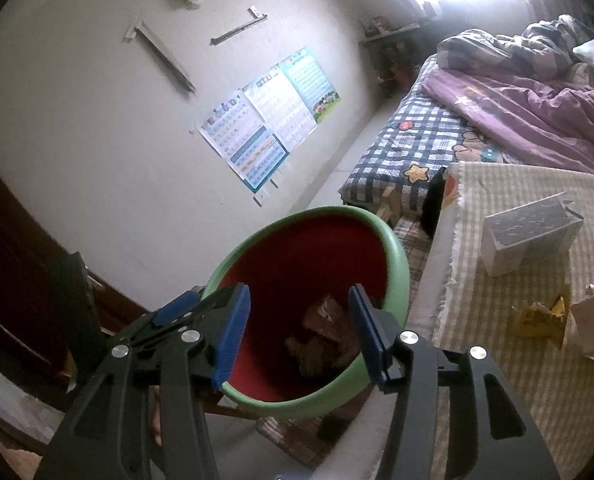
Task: Collect trash
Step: 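Grasp a yellow wrapper with the left gripper while the right gripper grasps an orange snack bag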
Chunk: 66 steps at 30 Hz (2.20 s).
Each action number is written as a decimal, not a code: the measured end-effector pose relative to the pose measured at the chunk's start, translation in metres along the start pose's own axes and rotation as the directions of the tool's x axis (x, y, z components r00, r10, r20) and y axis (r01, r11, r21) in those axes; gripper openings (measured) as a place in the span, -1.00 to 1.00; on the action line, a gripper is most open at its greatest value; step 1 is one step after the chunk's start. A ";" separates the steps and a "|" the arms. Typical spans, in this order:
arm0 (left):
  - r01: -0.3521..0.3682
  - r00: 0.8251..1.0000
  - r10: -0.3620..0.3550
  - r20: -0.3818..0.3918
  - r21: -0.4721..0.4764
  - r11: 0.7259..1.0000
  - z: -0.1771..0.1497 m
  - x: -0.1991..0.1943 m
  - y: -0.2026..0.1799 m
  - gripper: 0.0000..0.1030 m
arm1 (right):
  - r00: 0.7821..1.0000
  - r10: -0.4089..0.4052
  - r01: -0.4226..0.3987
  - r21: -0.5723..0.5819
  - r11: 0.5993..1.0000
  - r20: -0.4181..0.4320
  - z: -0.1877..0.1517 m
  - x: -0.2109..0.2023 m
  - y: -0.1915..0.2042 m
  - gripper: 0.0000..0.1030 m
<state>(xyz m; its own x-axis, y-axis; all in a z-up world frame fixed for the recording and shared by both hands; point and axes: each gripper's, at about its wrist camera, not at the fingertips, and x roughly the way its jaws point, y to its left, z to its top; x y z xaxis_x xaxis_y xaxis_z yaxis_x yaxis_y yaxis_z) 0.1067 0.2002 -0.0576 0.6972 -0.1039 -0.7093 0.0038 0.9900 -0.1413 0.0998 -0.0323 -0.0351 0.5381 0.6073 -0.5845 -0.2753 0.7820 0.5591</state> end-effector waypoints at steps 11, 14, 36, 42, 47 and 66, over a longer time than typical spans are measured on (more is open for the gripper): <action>-0.019 1.000 0.019 0.023 0.004 1.000 -0.005 -0.012 -0.024 0.42 | 1.000 -0.001 0.000 0.025 1.000 0.015 -0.004 -0.032 -0.027 0.00; -0.015 1.000 0.014 0.028 0.014 1.000 -0.007 -0.015 -0.038 0.42 | 1.000 -0.011 0.010 0.034 0.999 0.021 -0.007 -0.047 -0.040 0.00; 0.162 0.985 -0.155 -0.080 0.095 0.982 -0.050 0.022 -0.218 0.60 | 0.976 -0.217 0.210 0.216 0.954 0.009 -0.075 -0.191 -0.206 0.00; 0.160 0.978 -0.151 -0.146 0.052 0.986 -0.049 0.064 -0.243 0.60 | 0.977 -0.213 0.201 0.236 0.951 0.027 -0.077 -0.209 -0.227 0.00; 0.146 0.961 -0.138 -0.241 0.018 0.989 -0.058 0.097 -0.247 0.36 | 0.978 -0.208 0.193 0.251 0.949 0.032 -0.074 -0.215 -0.240 0.00; 0.173 0.974 -0.162 -0.160 0.053 0.984 -0.088 0.023 -0.278 -0.32 | 0.964 -0.241 0.186 0.366 0.912 0.109 0.001 -0.207 -0.278 0.46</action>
<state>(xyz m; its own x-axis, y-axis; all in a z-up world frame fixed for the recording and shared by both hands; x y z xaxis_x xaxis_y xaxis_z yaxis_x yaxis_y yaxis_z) 0.0589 -0.0854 -0.0955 0.5636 -0.2771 -0.7782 0.1624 0.9609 -0.2245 0.0655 -0.3753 -0.0690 0.6724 0.3820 -0.6340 0.1410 0.7748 0.6163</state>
